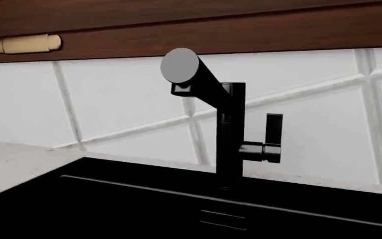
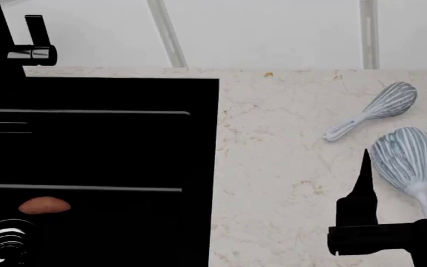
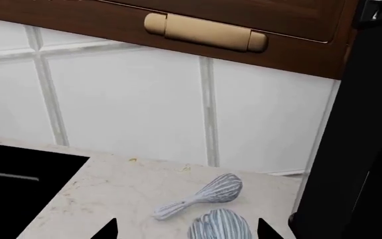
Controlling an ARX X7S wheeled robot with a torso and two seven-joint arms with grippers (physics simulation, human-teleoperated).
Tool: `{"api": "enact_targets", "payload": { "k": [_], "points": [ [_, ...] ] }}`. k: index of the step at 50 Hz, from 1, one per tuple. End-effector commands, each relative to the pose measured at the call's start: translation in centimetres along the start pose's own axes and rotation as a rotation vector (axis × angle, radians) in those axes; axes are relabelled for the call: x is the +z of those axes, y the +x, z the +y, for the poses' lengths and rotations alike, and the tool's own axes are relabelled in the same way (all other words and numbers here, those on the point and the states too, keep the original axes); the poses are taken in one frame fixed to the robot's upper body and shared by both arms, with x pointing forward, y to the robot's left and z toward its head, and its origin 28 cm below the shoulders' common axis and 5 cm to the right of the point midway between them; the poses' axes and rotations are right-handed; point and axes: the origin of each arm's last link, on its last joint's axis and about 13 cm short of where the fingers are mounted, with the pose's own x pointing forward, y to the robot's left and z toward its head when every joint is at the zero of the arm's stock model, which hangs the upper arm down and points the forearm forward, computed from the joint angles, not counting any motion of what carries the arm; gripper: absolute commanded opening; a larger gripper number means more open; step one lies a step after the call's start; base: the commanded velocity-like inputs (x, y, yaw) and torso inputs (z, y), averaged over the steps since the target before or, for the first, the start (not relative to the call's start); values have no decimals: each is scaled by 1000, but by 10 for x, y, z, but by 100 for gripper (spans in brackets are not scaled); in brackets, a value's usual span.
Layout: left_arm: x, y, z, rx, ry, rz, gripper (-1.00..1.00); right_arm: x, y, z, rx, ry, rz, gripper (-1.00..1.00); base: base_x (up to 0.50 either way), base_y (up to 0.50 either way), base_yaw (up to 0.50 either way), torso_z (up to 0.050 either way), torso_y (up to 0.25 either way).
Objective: Pick the whisk from the counter and place it in the sink
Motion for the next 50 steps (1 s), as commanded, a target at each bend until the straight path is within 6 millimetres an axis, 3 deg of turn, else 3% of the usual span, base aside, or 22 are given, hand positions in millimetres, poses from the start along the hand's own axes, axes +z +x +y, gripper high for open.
{"api": "enact_targets", "payload": {
  "k": [1, 15, 37, 50],
  "points": [
    [-1, 0, 1, 10, -4, 0, 100, 0, 0, -16, 0, -4, 103, 100, 0, 0, 0, 0, 0],
    [-5, -2, 3, 14, -5, 10, 100, 9, 6, -36, 4, -72, 215, 100, 0, 0, 0, 0, 0],
    [-5, -3, 6, 23, -2, 12, 100, 51, 12, -60, 17, -89, 377, 100, 0, 0, 0, 0, 0],
    [-6, -4, 7, 26, -5, 13, 100, 47, 18, -63, 50, -50, 440, 100, 0, 0, 0, 0, 0]
  ]
}}
